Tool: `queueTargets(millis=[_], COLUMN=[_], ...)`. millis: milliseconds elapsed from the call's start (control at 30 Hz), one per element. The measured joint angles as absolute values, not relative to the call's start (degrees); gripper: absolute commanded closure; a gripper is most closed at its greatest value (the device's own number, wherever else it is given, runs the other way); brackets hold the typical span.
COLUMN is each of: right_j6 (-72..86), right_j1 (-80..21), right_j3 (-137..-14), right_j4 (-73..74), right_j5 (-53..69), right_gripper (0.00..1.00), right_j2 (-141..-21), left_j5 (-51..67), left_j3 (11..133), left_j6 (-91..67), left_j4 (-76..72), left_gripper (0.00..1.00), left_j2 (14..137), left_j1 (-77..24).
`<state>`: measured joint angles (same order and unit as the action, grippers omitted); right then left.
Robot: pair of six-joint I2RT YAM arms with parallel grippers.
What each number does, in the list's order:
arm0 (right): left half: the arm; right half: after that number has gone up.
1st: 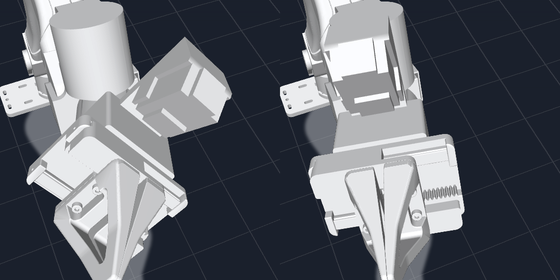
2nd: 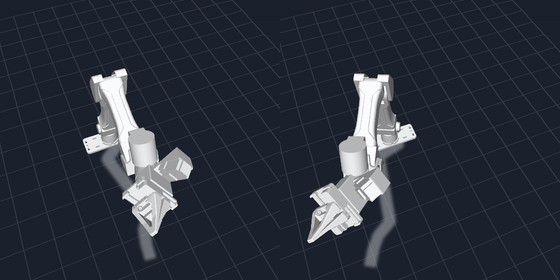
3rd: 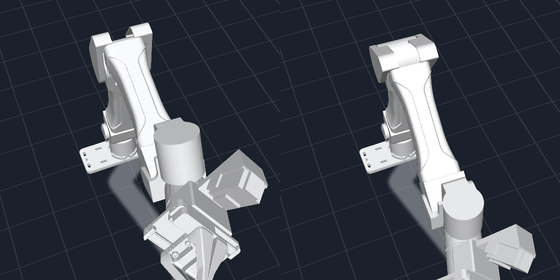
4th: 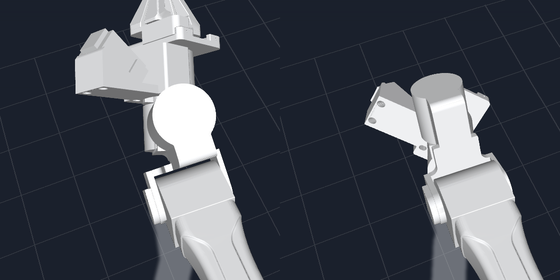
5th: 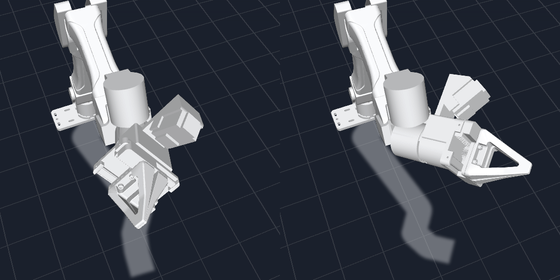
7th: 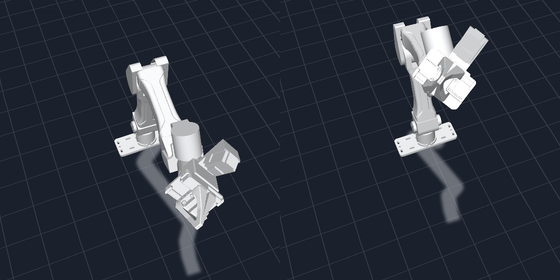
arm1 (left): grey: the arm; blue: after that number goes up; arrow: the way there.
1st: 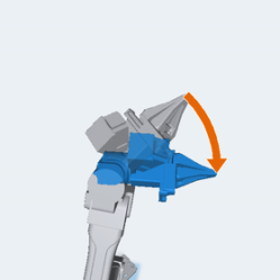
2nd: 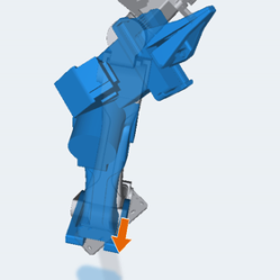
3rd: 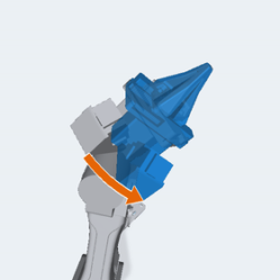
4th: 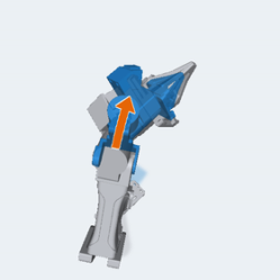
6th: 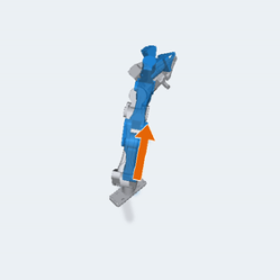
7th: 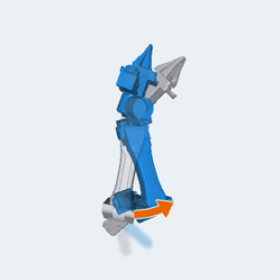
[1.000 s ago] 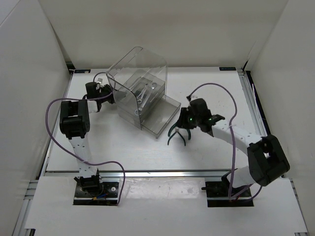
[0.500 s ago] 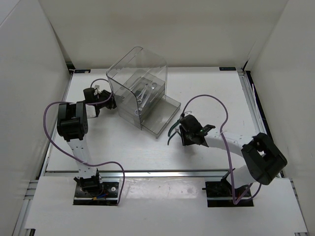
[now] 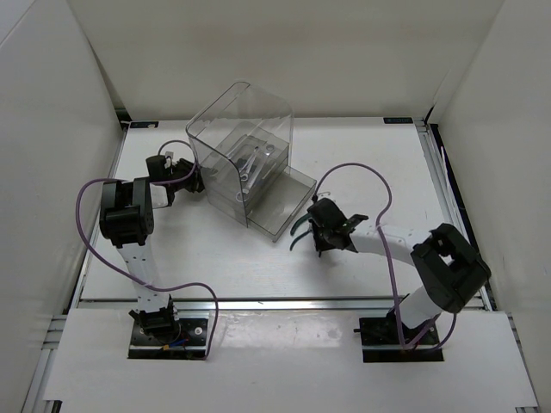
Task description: Sort the tools into containers
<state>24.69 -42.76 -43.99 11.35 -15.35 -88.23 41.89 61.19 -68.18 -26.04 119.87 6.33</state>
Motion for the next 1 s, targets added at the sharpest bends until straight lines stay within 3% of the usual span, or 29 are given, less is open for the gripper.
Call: queueTargets(millis=[333, 433, 1000], right_j6=[28.14, 27.88, 25.1], right_j1=[-45.06, -45.08, -45.34], right_j3=[-41.17, -45.25, -86.46], right_j4=[24.18, 25.82, 31.35], right_j5=[-21.96, -24.23, -27.49], right_gripper=[1.0, 1.0, 1.0], right_j2=[-67.05, -65.95, -111.28], left_j5=[41.63, 41.58, 41.34], left_j3=[60.84, 60.84, 60.49], left_j6=[-69.3, -69.45, -70.06], left_j4=[-26.17, -26.15, -26.22], left_gripper=[0.55, 0.55, 0.55], left_j2=[119.87, 119.87, 119.87], left_j1=[6.33, 6.31, 6.33])
